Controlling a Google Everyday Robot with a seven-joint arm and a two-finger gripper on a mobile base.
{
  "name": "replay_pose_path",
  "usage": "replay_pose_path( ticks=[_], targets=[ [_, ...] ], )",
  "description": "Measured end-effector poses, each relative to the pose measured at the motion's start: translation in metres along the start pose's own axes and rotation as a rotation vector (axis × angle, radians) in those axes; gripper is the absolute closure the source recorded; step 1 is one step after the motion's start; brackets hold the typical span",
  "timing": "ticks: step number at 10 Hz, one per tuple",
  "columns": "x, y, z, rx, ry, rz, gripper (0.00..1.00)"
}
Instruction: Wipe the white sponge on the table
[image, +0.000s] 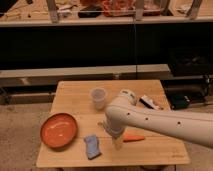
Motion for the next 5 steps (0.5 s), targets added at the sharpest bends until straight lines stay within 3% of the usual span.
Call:
replay_pose_path(
  ticks=[3,5],
  targets=[
    [-0.018,-0.005,0.023,-0.007,-0.027,-0.036,0.20],
    [-0.018,-0.005,0.029,-0.016,-0.031,-0.056,0.20]
  ],
)
